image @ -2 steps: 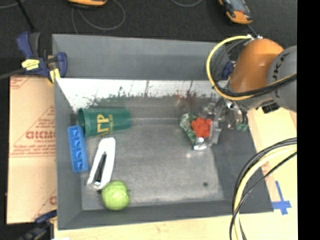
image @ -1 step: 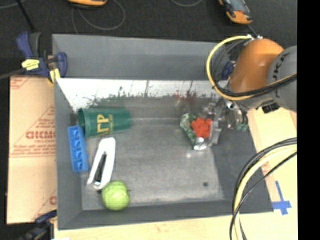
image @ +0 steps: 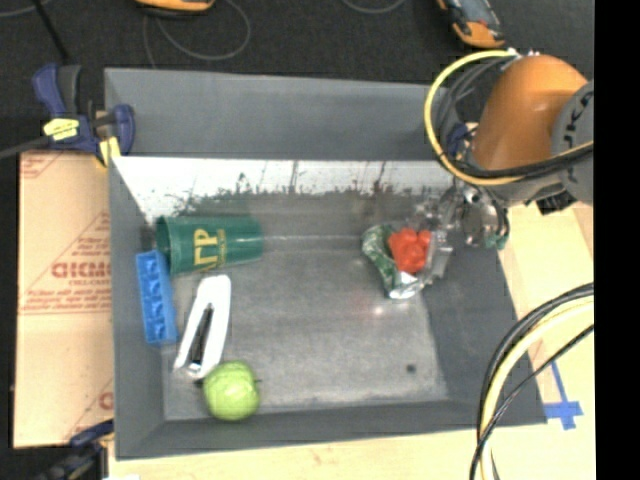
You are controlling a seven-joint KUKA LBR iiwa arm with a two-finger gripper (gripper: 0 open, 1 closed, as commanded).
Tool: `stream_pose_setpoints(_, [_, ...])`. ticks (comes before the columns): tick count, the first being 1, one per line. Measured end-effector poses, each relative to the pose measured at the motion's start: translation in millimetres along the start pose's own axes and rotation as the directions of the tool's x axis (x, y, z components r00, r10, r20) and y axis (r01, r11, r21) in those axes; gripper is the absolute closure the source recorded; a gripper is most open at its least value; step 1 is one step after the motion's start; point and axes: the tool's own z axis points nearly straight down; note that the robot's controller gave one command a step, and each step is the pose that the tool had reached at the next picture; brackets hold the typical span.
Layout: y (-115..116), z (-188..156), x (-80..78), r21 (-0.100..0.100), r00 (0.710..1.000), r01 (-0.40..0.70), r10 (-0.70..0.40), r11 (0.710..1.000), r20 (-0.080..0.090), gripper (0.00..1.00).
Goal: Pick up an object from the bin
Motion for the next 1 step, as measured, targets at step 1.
stream_pose_setpoints(1, [10.8, -60.1, 9.4, 0.000, 1.000, -0.004, 0.004, 1.000, 0.002, 1.00])
